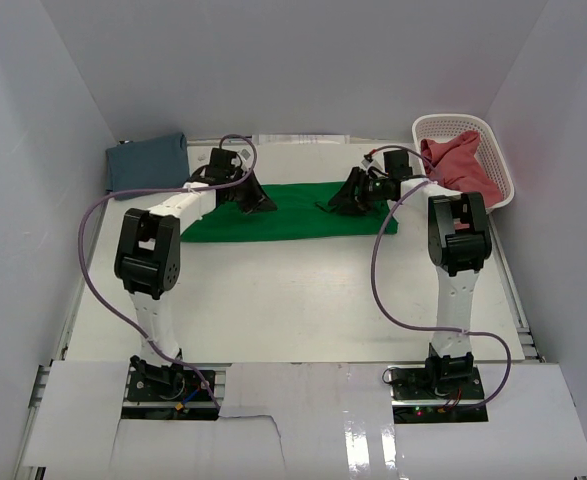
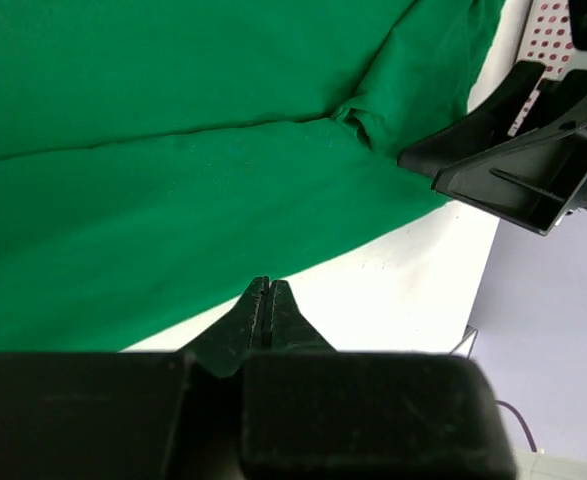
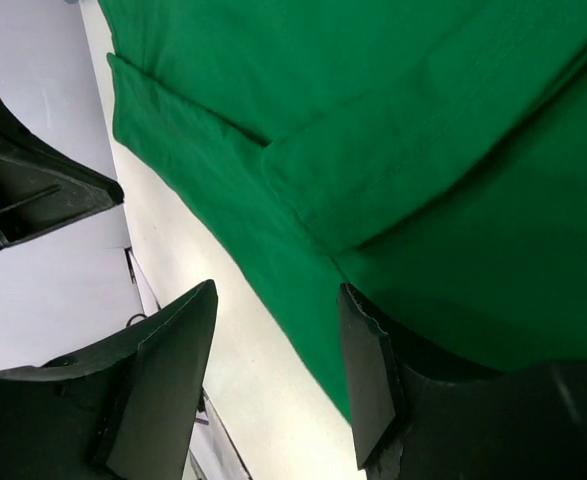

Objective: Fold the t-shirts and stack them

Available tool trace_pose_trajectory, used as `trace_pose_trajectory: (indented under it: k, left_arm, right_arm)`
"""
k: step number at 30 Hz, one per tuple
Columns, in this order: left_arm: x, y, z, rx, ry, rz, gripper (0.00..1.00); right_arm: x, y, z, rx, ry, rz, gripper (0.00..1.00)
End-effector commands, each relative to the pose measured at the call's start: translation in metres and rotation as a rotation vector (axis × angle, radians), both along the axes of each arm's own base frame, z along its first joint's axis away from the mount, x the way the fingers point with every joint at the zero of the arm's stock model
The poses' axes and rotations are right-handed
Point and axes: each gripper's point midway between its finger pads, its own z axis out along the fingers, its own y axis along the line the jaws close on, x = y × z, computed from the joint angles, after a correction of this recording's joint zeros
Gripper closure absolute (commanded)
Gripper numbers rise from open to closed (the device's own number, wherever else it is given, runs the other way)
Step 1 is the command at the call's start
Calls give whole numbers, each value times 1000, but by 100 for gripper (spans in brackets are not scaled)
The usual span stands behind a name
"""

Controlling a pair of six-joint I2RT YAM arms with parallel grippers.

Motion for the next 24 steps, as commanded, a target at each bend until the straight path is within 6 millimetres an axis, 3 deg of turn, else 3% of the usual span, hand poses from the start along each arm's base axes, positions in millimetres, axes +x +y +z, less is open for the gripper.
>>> trace_pose_trajectory:
  k: [1, 6, 9, 10, 12, 24]
  left_arm:
    - [10, -17, 13, -52, -32, -21, 100]
    - [9, -32, 4, -58, -22, -57, 93]
    - [7, -37, -5, -59, -8, -79, 50]
    - [7, -37, -7, -51, -6, -73, 29]
    - [9, -30, -12, -11, -21, -50, 19]
    - [-3, -23, -35, 35, 14, -71, 17]
  right_arm:
    - [18, 9, 8, 17, -55, 8, 42]
    - [25, 11, 0, 14, -50, -1, 42]
    - [28, 13, -3, 21, -45, -1, 42]
    - [29, 12, -4, 22, -47, -3, 42]
    - [30, 13, -4, 23, -51, -4, 42]
    - [37, 16, -8, 30, -48, -10, 42]
